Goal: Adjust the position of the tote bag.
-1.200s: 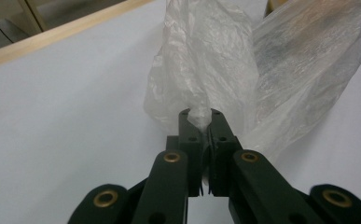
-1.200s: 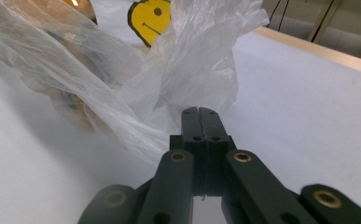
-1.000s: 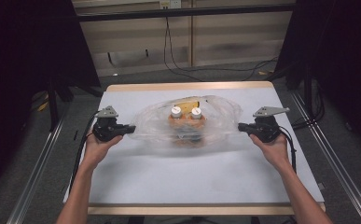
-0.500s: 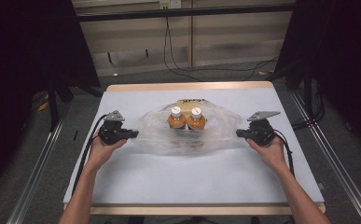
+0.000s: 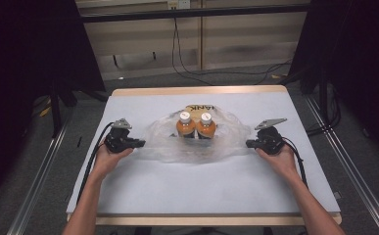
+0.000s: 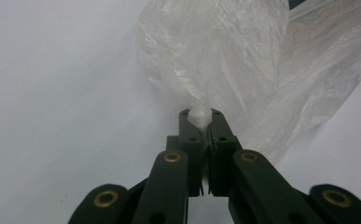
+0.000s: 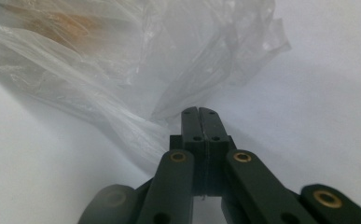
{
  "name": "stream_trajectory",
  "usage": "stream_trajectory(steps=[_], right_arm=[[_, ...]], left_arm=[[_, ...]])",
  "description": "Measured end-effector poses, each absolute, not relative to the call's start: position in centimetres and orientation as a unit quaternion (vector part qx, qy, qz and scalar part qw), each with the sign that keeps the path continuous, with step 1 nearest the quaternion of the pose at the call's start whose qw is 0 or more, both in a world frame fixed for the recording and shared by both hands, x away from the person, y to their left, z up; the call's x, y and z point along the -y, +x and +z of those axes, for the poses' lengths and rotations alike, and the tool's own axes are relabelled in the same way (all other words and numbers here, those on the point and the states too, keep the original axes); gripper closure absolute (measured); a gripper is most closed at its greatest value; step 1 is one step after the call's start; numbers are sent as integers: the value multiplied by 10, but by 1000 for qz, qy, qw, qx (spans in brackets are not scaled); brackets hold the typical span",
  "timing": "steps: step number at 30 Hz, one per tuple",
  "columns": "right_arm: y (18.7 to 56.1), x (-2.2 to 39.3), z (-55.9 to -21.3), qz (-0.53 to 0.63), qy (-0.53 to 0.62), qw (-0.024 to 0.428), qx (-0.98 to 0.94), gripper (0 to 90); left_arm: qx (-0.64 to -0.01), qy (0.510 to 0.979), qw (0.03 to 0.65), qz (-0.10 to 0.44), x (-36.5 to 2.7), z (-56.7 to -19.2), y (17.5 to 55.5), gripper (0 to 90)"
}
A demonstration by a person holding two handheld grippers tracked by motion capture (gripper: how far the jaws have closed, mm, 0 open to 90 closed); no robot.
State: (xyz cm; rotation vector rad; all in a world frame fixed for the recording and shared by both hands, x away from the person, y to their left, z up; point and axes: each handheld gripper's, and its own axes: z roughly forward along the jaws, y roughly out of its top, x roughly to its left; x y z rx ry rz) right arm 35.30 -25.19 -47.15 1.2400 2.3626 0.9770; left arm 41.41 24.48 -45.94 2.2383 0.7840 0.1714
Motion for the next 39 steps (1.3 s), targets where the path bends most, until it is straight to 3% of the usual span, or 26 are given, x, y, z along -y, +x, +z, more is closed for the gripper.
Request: stream_trajectory(steps=[10,17,18,19,20,21,22,23,24,27,32,35,39], right_arm=[[355,251,-480,332,441,142,-822,900],[354,253,-482,343,441,144,-817,900],[353,254,-482,345,441,142,-816,900],[352,255,-482,351,438,142,-816,899],[352,255,-482,351,438,142,-816,899],[353,256,-483,360,433,138,-815,887],[352,256,-481,365,433,136,-813,847],[350,258,-478,381,431,139,-806,749],[350,258,-478,381,431,139,-806,749],[348,261,-473,408,427,142,-794,644],[344,268,-461,446,427,145,-773,482],[341,273,-449,473,424,158,-756,354],[338,278,-432,494,421,171,-742,287]], left_arm=[[-303,890,333,74,-237,-474,416,872],[-305,885,345,70,-239,-476,416,859],[-307,883,349,68,-240,-475,416,845],[-310,880,354,72,-242,-474,415,739],[-310,880,354,72,-242,-474,415,690],[-309,878,358,77,-244,-472,415,690],[-310,874,366,78,-245,-470,414,656],[-309,867,382,84,-249,-464,412,568],[-309,867,382,84,-249,-464,412,520],[-310,849,420,84,-254,-452,410,455],[-310,828,457,93,-260,-437,408,261],[-309,813,483,99,-267,-427,406,219],[-307,808,493,100,-270,-421,404,209]])
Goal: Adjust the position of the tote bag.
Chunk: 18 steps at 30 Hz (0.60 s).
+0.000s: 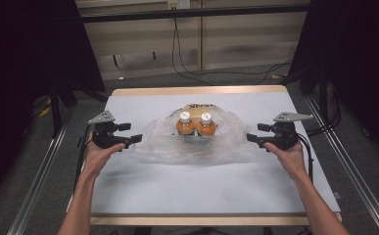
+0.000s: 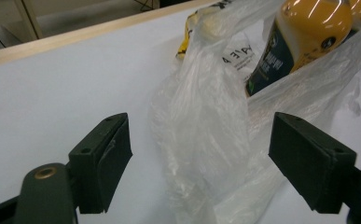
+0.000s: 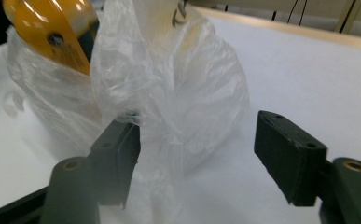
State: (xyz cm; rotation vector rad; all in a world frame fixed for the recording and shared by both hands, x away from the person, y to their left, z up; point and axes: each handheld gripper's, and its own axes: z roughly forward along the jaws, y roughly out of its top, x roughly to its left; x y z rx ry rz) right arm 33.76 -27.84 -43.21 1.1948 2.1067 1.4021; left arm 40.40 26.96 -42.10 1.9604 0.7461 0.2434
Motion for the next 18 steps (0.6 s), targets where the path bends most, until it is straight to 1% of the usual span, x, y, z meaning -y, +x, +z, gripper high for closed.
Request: stream_trajectory(steps=[7,10,11,13,14,16,18], right_arm=[[329,283,-408,527,409,186,-721,268],[325,282,-397,538,399,193,-717,275],[324,281,-393,543,396,194,-715,291],[322,278,-387,551,386,191,-714,322],[320,275,-385,552,380,190,-718,374],[319,268,-381,552,364,184,-727,432],[319,259,-380,553,349,165,-738,532]], left_arm=[[-298,802,510,89,-262,-410,401,199],[-288,806,508,94,-255,-404,398,241],[-283,807,509,95,-252,-402,397,245],[-272,810,510,96,-247,-399,395,314],[-268,812,510,94,-244,-397,395,324],[-254,819,507,92,-237,-395,393,356],[-242,822,508,90,-231,-394,391,402]])
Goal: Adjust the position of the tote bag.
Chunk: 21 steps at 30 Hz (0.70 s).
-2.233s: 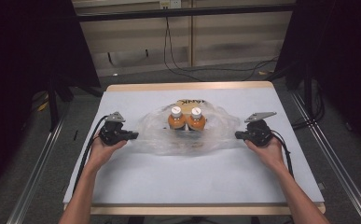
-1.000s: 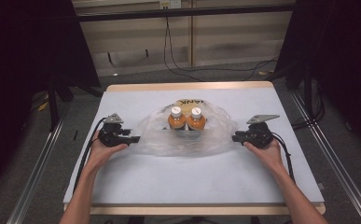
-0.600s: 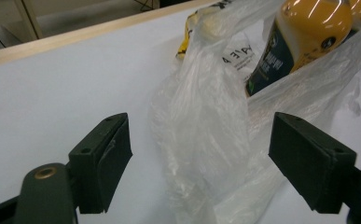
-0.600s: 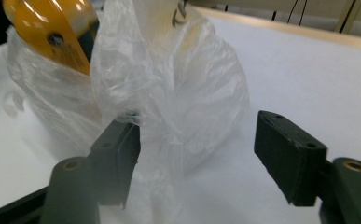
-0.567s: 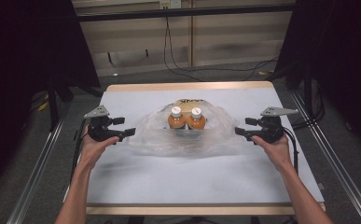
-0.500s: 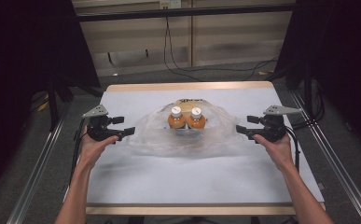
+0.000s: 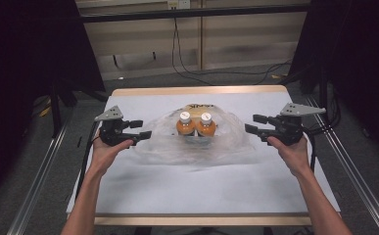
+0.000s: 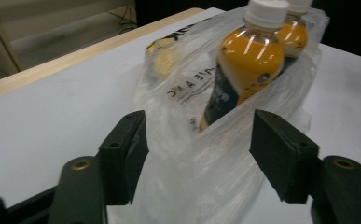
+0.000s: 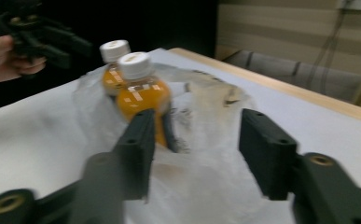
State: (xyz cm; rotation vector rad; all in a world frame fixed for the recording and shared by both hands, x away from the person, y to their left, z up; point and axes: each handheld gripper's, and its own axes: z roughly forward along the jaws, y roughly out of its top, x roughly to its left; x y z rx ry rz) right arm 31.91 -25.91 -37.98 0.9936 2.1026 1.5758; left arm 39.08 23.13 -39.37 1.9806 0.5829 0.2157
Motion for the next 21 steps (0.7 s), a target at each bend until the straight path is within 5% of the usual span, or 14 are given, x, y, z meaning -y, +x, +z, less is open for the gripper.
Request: stream_trajectory(steps=[8,21], right_arm=[[329,230,-386,518,320,137,-781,730],[363,210,-397,463,320,123,-817,849]], left_arm=[[-218,832,502,88,-213,-391,389,512],[-195,867,453,74,-172,-399,412,655]])
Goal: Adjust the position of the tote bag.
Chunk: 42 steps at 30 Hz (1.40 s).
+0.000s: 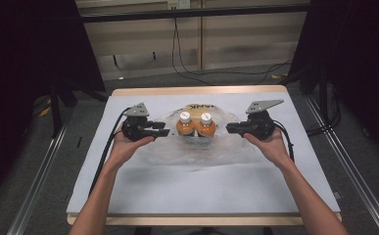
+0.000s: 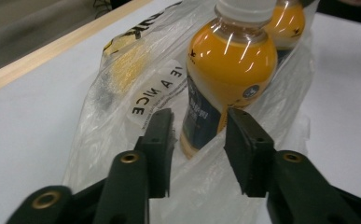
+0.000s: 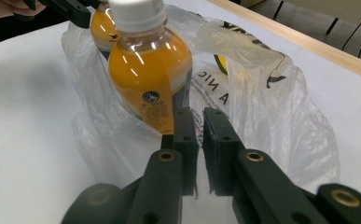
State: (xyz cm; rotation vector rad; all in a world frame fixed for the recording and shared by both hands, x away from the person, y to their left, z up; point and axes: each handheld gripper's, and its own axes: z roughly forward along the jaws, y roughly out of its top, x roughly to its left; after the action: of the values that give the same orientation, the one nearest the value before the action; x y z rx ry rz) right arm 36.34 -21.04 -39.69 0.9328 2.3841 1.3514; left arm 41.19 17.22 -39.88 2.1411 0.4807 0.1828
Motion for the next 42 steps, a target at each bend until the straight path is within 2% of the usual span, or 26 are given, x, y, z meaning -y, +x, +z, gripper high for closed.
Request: stream_trajectory(steps=[2,8,16,25,34,36,37,42], right_arm=[[368,208,-395,460,320,123,-819,876],[382,195,-396,435,312,113,-837,900],[397,179,-419,397,314,98,-857,900],[401,167,-455,365,310,88,-873,900],[403,164,-463,347,314,90,-879,900],[403,163,-464,330,313,95,-886,900],[403,163,-466,323,308,100,-889,900],[403,165,-469,307,315,100,-893,900]], left_arm=[[-190,872,444,76,-165,-398,416,710],[-189,883,422,78,-151,-402,424,795],[-186,901,385,69,-142,-421,429,790],[-186,907,372,65,-142,-448,423,786],[-184,919,341,68,-141,-453,422,786],[-168,929,321,75,-143,-454,424,786],[-181,924,328,77,-142,-457,423,786],[-170,931,313,79,-144,-460,424,786]])
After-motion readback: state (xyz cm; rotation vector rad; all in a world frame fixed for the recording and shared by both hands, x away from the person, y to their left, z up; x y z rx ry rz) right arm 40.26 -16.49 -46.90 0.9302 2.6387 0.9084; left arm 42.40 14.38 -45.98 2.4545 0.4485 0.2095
